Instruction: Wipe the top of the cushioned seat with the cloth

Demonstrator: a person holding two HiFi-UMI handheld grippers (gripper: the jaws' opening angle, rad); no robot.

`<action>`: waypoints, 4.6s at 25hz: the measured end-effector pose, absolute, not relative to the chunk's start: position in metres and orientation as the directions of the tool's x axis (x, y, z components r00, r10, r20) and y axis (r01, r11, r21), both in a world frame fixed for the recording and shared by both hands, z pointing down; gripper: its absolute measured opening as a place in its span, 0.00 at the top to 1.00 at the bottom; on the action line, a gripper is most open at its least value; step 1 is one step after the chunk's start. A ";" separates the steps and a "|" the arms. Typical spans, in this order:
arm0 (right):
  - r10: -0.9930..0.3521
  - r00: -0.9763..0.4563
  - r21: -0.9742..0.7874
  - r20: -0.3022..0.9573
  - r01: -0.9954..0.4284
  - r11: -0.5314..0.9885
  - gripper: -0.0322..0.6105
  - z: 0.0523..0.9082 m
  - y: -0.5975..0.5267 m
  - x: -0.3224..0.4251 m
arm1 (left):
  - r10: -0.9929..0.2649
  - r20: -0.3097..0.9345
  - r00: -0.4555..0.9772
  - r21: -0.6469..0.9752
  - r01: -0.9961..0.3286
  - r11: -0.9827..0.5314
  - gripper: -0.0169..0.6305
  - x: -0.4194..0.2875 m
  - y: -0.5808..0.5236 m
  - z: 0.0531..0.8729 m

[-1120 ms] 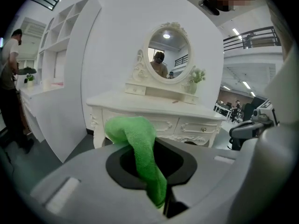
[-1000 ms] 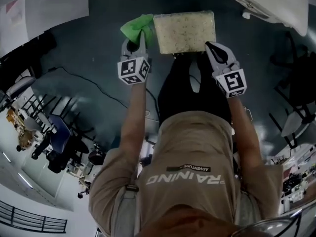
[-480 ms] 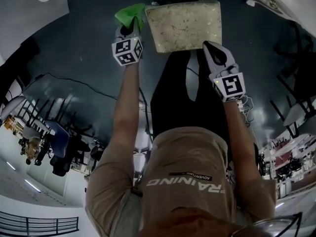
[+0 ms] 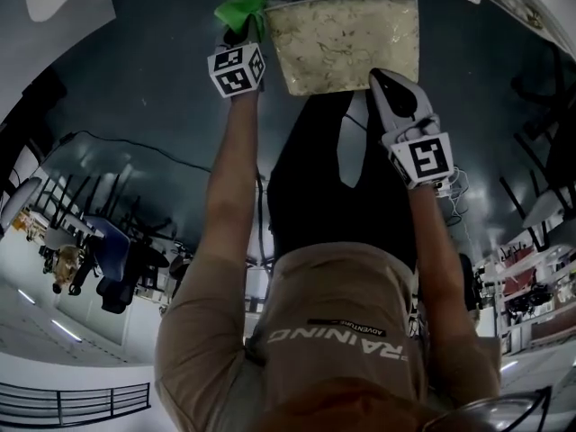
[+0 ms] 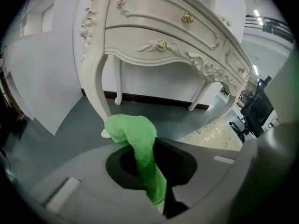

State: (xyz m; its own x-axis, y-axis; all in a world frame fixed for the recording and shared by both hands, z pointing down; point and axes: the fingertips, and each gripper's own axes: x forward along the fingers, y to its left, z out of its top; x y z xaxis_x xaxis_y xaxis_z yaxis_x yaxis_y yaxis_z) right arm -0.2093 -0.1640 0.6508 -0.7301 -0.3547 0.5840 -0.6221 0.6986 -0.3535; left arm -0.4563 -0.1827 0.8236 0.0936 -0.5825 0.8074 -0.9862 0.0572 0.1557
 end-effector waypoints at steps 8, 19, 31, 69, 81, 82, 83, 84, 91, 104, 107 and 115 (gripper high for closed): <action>-0.344 -0.744 -0.380 0.573 -0.613 0.693 0.95 0.656 -0.165 -0.195 | -0.544 0.827 0.145 0.182 -0.983 0.014 0.90 -0.410 -0.190 0.828; -0.306 -0.790 -0.406 0.531 -0.554 0.727 0.95 0.648 -0.177 -0.130 | -0.523 0.843 0.126 0.174 -0.984 0.043 0.90 -0.341 -0.208 0.812; -0.360 -0.771 -0.400 0.526 -0.598 0.695 0.95 0.648 -0.215 -0.020 | -0.526 0.826 0.202 0.216 -0.976 -0.034 0.90 -0.190 -0.251 0.812; -0.329 -0.771 -0.348 0.545 -0.565 0.748 0.95 0.649 -0.120 -0.065 | -0.661 0.574 0.484 0.461 -0.858 -0.228 0.90 -0.157 -0.152 0.694; -0.268 -0.812 -0.363 0.519 -0.493 0.791 0.95 0.636 -0.036 -0.180 | -0.752 0.636 0.171 0.329 -0.942 0.063 0.90 -0.371 -0.061 0.708; -0.267 -0.807 -0.364 0.527 -0.498 0.787 0.95 0.638 -0.029 -0.182 | -0.751 0.642 0.152 0.324 -0.942 0.086 0.90 -0.383 -0.056 0.712; -0.266 -0.801 -0.365 0.536 -0.504 0.783 0.95 0.641 -0.024 -0.183 | -0.750 0.647 0.137 0.325 -0.940 0.109 0.90 -0.393 -0.052 0.717; -0.266 -0.794 -0.368 0.547 -0.513 0.775 0.95 0.643 -0.019 -0.182 | -0.750 0.650 0.124 0.328 -0.936 0.129 0.90 -0.402 -0.049 0.722; -0.295 -0.768 -0.380 0.568 -0.563 0.734 0.95 0.656 -0.015 -0.171 | -0.704 0.704 0.094 0.294 -0.941 0.169 0.90 -0.419 -0.049 0.774; -0.293 -0.805 -0.422 0.516 -0.536 0.731 0.95 0.657 -0.036 -0.119 | -0.665 0.726 0.175 0.308 -0.947 0.088 0.90 -0.330 -0.075 0.800; -0.295 -0.794 -0.422 0.532 -0.551 0.720 0.95 0.659 -0.043 -0.100 | -0.664 0.722 0.197 0.317 -0.946 0.065 0.90 -0.302 -0.086 0.798; -0.286 -0.794 -0.462 0.537 -0.561 0.687 0.95 0.671 -0.052 -0.028 | -0.659 0.715 0.234 0.336 -0.941 0.031 0.90 -0.210 -0.119 0.803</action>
